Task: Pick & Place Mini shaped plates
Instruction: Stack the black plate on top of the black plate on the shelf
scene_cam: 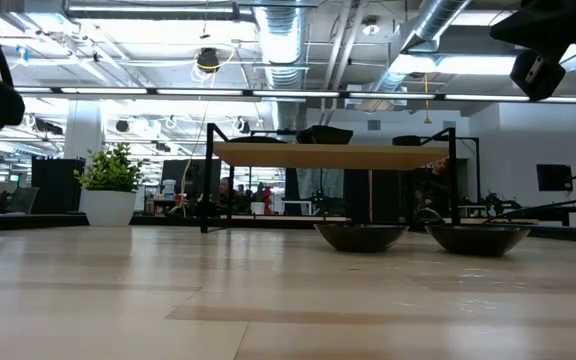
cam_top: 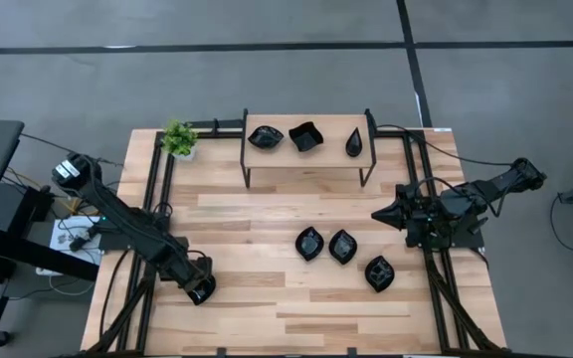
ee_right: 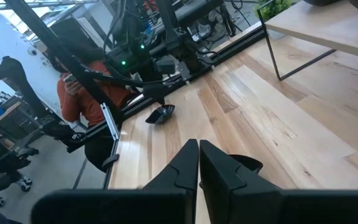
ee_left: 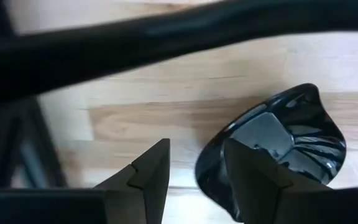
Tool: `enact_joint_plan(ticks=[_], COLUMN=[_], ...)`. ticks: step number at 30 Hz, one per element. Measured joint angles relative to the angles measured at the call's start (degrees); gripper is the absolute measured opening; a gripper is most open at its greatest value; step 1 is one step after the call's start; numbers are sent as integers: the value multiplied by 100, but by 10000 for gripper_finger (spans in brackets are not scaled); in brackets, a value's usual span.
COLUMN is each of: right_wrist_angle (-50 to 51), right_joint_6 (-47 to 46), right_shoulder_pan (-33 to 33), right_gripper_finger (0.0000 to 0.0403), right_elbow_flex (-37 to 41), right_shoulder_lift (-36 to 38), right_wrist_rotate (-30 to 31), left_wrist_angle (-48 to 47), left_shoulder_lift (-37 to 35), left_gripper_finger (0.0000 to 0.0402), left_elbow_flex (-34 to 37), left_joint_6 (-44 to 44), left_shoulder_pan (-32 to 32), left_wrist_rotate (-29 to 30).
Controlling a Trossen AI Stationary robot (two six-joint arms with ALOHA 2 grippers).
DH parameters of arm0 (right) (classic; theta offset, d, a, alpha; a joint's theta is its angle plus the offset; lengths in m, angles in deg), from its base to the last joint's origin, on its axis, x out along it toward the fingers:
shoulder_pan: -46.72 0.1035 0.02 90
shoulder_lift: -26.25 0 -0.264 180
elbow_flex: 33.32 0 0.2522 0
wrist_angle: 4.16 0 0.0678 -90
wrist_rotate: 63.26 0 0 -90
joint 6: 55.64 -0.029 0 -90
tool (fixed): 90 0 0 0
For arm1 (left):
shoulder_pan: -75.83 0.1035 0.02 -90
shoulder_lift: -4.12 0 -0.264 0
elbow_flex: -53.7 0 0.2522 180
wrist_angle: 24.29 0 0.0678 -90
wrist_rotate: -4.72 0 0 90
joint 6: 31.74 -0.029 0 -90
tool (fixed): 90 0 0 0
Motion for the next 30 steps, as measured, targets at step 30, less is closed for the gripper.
enact_joint_plan(ticks=[30], right_wrist_angle=[-125], right_joint_6=[15], right_shoulder_pan=[-2], right_gripper_finger=[10], right_elbow_flex=[0], right_shoulder_lift=[2], right_wrist_rotate=[1], left_wrist_angle=[1449], left_shoulder_lift=[-229], left_gripper_finger=[153], left_elbow_flex=[703], left_joint_6=[-46], left_shoulder_pan=[-2], left_wrist_rotate=[135])
